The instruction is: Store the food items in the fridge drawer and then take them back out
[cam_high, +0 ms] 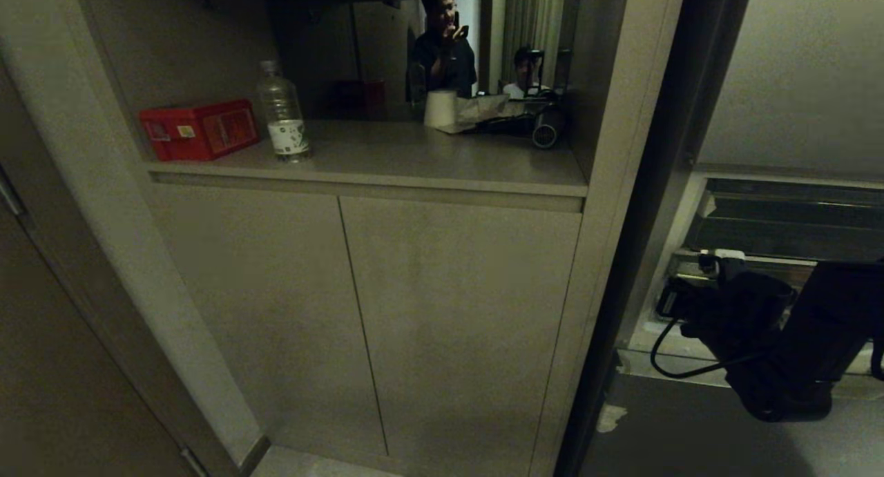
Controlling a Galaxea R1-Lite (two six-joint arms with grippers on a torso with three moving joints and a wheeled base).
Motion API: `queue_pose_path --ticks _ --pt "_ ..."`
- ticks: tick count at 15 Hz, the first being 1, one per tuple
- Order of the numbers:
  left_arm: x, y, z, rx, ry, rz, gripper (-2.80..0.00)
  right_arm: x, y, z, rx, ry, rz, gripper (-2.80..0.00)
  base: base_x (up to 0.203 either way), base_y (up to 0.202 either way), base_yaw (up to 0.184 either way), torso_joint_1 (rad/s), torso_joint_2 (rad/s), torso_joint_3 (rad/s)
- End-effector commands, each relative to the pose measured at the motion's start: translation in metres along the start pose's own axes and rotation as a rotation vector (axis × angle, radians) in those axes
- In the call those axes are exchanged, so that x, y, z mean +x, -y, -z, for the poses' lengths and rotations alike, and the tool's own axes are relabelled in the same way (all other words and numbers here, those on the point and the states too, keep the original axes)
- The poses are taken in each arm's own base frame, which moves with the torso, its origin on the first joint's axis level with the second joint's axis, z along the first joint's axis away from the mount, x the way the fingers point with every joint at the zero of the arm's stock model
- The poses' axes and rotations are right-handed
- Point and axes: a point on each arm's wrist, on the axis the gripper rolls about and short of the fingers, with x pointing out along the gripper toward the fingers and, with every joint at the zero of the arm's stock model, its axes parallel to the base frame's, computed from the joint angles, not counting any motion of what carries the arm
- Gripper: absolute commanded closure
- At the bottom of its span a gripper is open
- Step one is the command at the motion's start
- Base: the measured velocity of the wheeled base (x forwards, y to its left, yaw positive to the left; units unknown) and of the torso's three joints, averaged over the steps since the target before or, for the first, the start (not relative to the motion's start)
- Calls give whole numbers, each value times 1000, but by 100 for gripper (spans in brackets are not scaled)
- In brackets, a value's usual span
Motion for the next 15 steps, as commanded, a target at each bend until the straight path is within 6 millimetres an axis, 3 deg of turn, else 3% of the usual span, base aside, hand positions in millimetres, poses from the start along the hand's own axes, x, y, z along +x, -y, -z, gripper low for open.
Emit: queue_pose_path --ticks 1,6,15 --pt "0 0 0 0 -2 -1 0 0 -5 -2 0 15 5 0 0 0 0 0 0 0" --pt "0 0 0 0 -2 -1 0 -5 -6 -6 1 18 9 0 0 0 0 0 0 0" --pt "0 0 0 0 -2 -1 0 -38 -3 -20 8 -11 17 0 0 0 0 0 0 0"
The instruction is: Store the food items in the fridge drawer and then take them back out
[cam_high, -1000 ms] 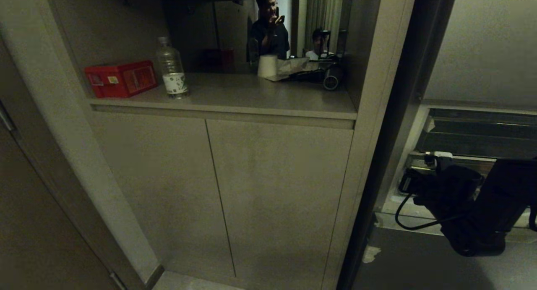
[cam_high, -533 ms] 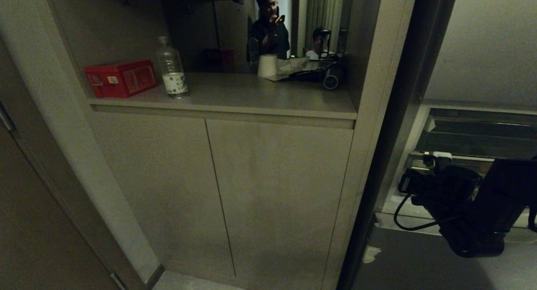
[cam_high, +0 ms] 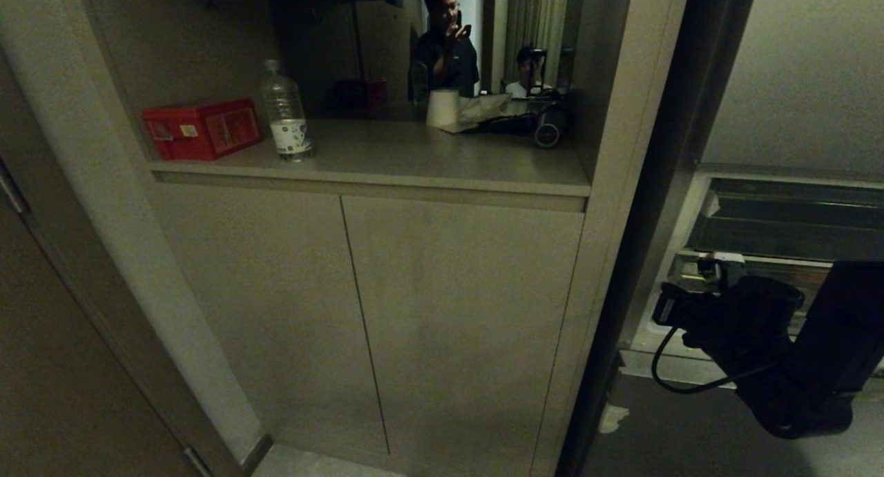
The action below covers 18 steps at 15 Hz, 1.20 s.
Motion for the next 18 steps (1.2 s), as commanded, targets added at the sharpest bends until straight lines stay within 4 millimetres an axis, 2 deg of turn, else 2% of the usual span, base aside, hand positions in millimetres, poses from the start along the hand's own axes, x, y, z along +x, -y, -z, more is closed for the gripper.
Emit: queue_pose_path --ticks 1,5,9,13,18 --pt "0 0 0 0 -2 0 0 -9 3 -10 3 22 21 0 0 0 0 0 0 0" --pt "0 0 0 0 0 0 0 -17 13 -4 5 -15 59 0 0 0 0 0 0 0" --pt "0 0 0 0 -1 0 0 -32 44 2 22 -67 151 0 0 0 0 0 0 0" --pt "0 0 0 0 0 0 0 -50 76 1 50 -101 53 0 0 0 0 0 0 0" --pt "0 0 0 0 -2 0 0 -84 78 -10 9 -111 39 0 0 0 0 0 0 0"
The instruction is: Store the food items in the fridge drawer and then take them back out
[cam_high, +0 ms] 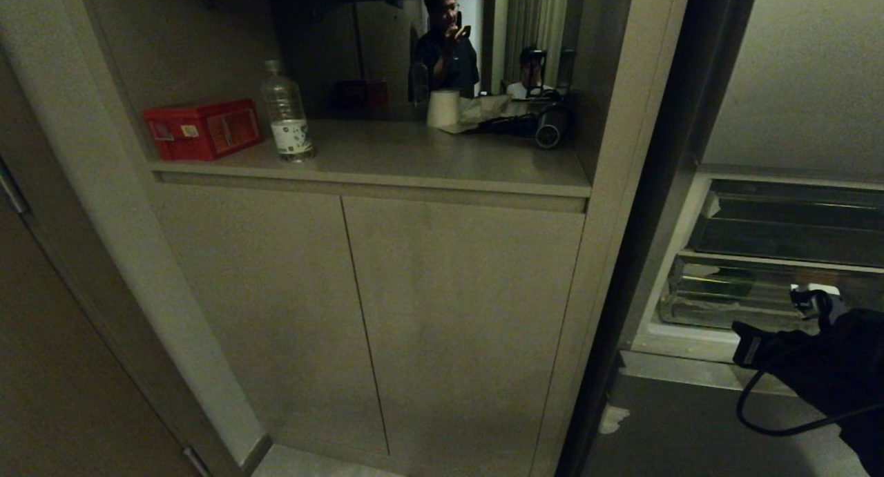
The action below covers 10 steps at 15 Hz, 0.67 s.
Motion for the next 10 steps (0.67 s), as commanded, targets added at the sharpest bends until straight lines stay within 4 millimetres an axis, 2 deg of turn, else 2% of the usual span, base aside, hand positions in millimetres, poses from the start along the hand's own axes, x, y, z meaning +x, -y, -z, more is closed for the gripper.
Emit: queue_pose_path --ticks 1,5,10 --pt "0 0 0 0 -2 0 0 -19 4 -11 -46 38 24 0 0 0 0 0 0 0" --pt "0 0 0 0 -2 0 0 -28 5 -10 -54 26 -16 0 0 0 0 0 0 0" --pt "0 0 0 0 -2 0 0 -29 5 -9 -52 22 -34 0 -1 -1 -15 -1 0 0"
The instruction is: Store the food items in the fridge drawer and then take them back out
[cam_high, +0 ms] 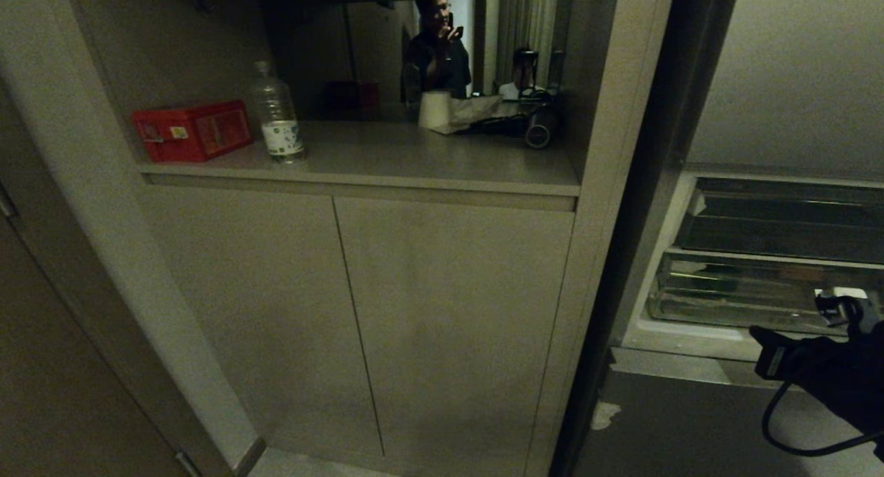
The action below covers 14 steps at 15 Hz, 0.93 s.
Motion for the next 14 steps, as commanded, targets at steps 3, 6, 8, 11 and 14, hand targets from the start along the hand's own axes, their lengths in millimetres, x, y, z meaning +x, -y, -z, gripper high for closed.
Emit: queue_pose_path --ticks 3,6,8,11,14 --pt "0 0 0 1 -2 0 0 0 1 -1 -4 11 -4 0 0 6 -170 4 -1 3" --pt "0 0 0 1 0 0 0 1 0 -1 -8 12 -44 0 0 9 -208 1 2 4" --pt "0 0 0 1 -2 0 0 1 -3 2 -59 2 -125 0 -2 6 -142 5 -3 3" --pt "0 0 0 1 -2 0 0 8 -19 2 -95 5 -202 0 0 0 -20 0 0 0" --pt "0 0 0 1 -2 0 0 19 -48 3 -119 10 -307 0 0 0 0 0 0 0"
